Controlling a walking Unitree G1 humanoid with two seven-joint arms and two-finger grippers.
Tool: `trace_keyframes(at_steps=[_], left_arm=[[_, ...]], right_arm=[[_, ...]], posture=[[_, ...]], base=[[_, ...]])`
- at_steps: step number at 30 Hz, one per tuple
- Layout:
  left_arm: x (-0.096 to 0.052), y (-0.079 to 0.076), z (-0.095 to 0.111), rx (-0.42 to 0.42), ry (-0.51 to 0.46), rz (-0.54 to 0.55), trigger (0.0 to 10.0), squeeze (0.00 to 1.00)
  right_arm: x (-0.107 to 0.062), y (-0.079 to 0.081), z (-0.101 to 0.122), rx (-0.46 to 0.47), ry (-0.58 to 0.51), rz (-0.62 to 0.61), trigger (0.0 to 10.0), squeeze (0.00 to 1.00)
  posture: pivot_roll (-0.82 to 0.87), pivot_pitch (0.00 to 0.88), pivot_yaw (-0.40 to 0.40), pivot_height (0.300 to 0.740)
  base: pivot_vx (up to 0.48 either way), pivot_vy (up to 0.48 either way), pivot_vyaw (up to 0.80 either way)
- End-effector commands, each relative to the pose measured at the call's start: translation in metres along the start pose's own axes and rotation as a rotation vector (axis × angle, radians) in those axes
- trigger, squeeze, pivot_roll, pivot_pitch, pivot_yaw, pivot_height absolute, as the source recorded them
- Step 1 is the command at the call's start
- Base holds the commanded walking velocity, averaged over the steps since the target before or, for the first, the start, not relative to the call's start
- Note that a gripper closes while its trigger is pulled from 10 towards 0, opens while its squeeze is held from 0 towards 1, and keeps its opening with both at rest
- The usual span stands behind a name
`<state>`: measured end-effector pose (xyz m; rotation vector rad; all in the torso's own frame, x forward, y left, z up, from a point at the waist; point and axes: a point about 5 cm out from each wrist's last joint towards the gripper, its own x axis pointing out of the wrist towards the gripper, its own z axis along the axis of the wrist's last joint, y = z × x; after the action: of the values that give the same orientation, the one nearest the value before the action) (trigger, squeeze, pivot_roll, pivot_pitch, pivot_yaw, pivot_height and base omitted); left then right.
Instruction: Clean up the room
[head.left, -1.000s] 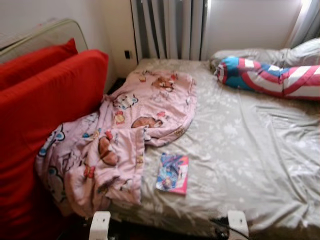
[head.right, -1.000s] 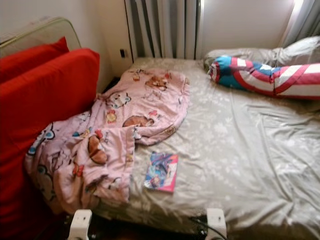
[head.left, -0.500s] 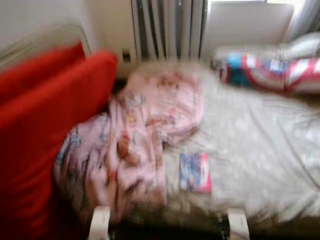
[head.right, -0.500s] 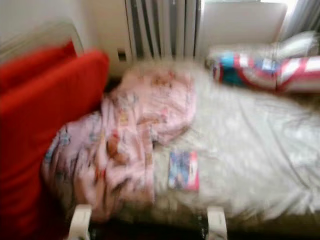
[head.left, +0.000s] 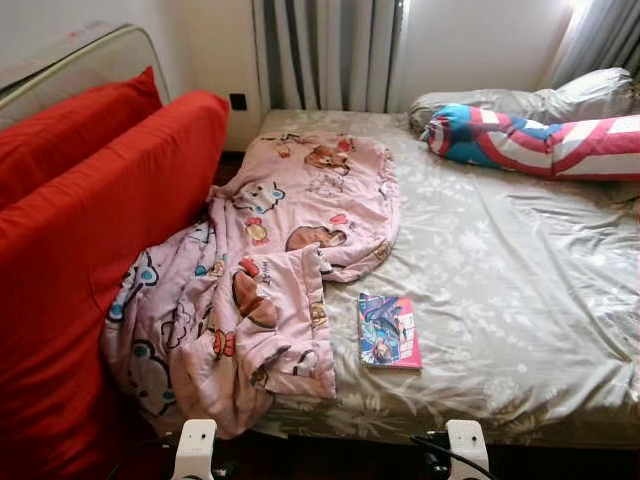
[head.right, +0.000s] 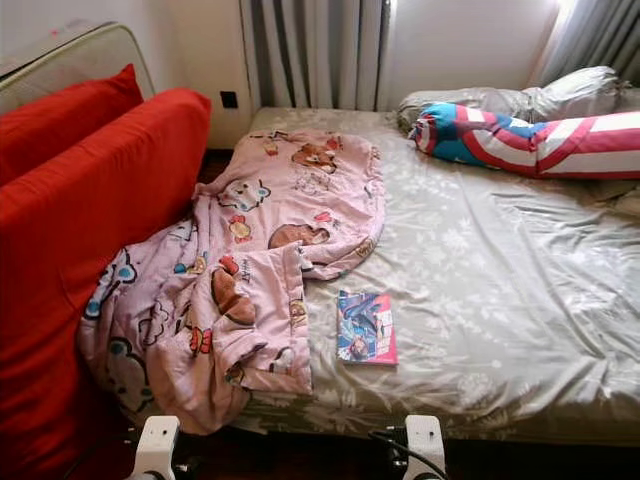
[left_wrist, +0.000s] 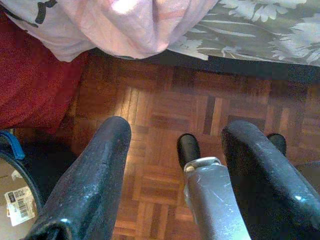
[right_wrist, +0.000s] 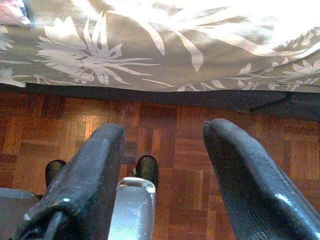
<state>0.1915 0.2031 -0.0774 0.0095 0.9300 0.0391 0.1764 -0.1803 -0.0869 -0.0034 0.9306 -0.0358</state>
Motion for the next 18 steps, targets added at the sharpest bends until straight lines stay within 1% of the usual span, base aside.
trace_keyframes(at_steps=[1,4,6,7,18], left_arm=[[-0.0003,-0.0004,-0.0022,-0.015,0.008,-0.008,10.0,0.0],[-0.0003,-0.0004,-0.0022,-0.014,0.007,-0.01,10.0,0.0],[-0.0003,-0.0004,-0.0023,-0.013,0.007,-0.01,10.0,0.0],[-0.0003,-0.0005,-0.0023,-0.013,0.007,-0.01,10.0,0.0],[-0.0002,-0.0009,-0.002,-0.02,0.006,-0.011,10.0,0.0]], right_arm=[[0.0003,0.0007,0.0015,-0.017,-0.006,0.004,10.0,0.0],[0.0004,0.0022,0.0013,-0.022,-0.004,0.01,10.0,0.0],[0.0004,0.0026,0.0008,-0.009,-0.001,0.008,10.0,0.0],[0.0003,0.0025,0.0004,0.007,0.0,0.003,10.0,0.0],[0.0008,0.0025,0.004,0.009,-0.016,0.002,10.0,0.0]], posture=[[-0.1,0.0,0.011,0.74],[-0.1,0.0,0.011,0.74],[-0.1,0.0,0.011,0.74],[-0.1,0.0,0.011,0.74],[-0.1,0.0,0.007,0.74]], base=[[0.251,0.0,0.51],[0.3,0.0,0.8],[0.356,0.0,0.8],[0.356,0.0,0.0],[0.338,0.0,0.0]])
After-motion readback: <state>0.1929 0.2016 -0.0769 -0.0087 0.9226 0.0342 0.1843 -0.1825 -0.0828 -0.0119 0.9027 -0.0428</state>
